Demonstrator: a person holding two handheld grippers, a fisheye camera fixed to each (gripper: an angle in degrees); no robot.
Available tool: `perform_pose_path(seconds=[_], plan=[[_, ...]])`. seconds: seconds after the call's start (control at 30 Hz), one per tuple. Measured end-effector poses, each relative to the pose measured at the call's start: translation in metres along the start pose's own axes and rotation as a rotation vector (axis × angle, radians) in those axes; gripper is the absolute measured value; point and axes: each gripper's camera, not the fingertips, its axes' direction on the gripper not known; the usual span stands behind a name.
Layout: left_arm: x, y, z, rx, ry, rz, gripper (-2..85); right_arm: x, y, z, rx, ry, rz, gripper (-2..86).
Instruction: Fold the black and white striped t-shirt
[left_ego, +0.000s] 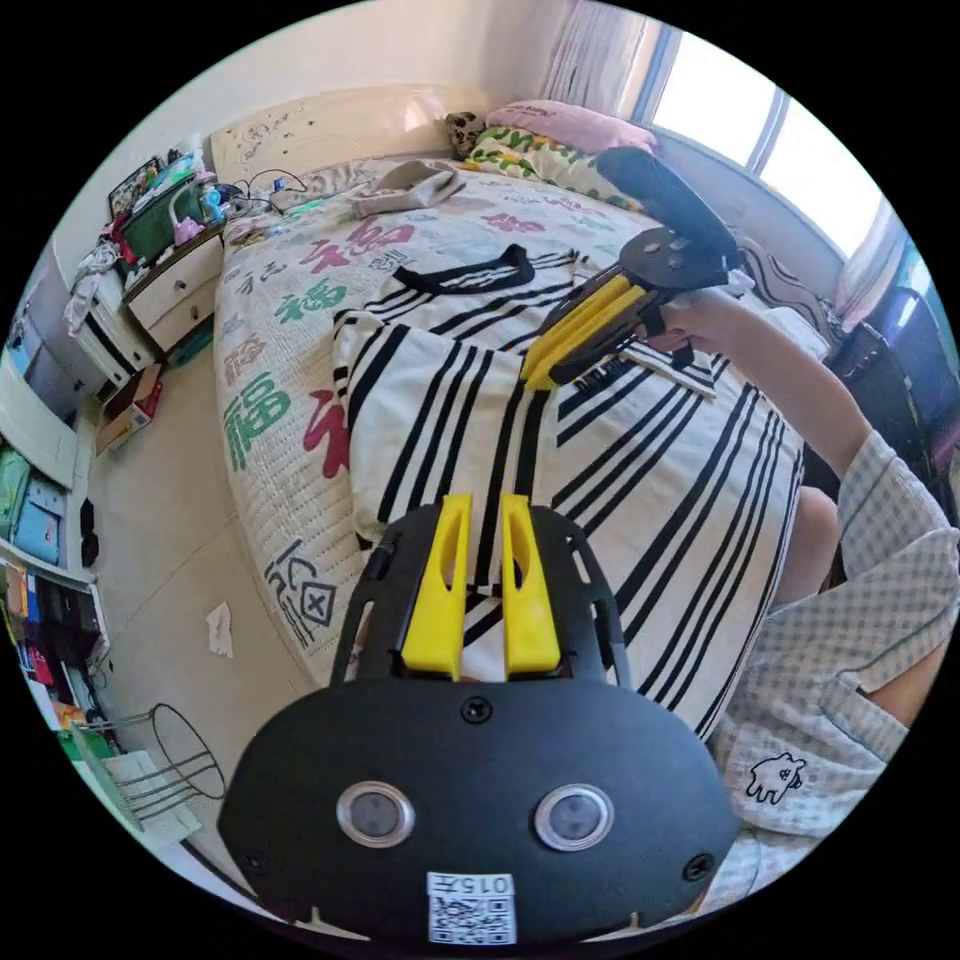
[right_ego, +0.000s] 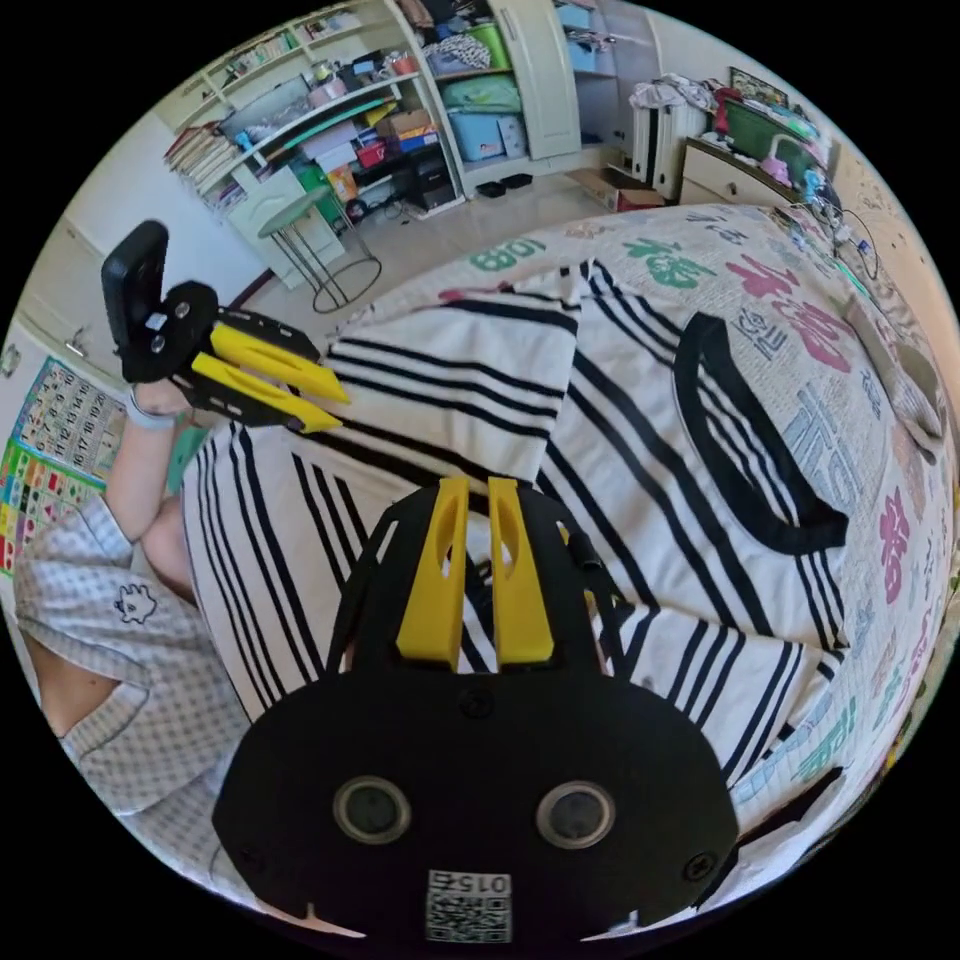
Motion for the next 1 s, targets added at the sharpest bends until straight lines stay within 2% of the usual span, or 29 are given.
perform_pose_path(seconds=[0.03,0.2,0.27,0.4,0.47,0.6,0.73,0.8,0.9,0.93,1.0], plan=[[0.004,-0.002,0.017,-0.054,-0.020,0.007,4.2,-0.003,0.011,-0.003,0.049,0.015,-0.012,1.0],[-0.004,0.001,0.005,0.001,0.014,-0.007,4.4,0.017,0.043,-0.028,0.102,-0.030,0.069,-0.1],[-0.020,-0.001,-0.019,0.173,0.032,-0.046,5.3,0.044,0.070,-0.060,0.222,0.043,0.152,2.6],[-0.045,-0.044,-0.040,0.315,-0.073,-0.074,7.3,0.101,0.113,-0.099,0.361,0.182,0.364,7.6],[-0.064,-0.094,-0.025,0.294,-0.161,-0.102,8.9,0.137,0.130,-0.103,0.364,0.199,0.487,8.9],[-0.095,-0.162,0.022,0.224,-0.105,-0.140,9.7,0.174,0.138,-0.084,0.283,0.190,0.583,13.1],[-0.121,-0.198,0.093,0.035,-0.093,-0.183,10.3,0.189,0.140,-0.051,0.148,0.197,0.574,15.2],[-0.125,-0.199,0.116,-0.027,-0.113,-0.161,10.2,0.179,0.146,-0.048,0.148,0.225,0.523,13.4],[-0.136,-0.189,0.123,-0.012,-0.054,-0.173,4.8,0.159,0.160,-0.048,0.133,0.236,0.454,4.8],[-0.135,-0.184,0.121,-0.005,-0.020,-0.154,2.6,0.153,0.168,-0.051,0.140,0.184,0.458,1.9],[-0.130,-0.170,0.112,0.045,-0.041,-0.146,1.7,0.136,0.184,-0.062,0.181,0.155,0.468,0.9]])
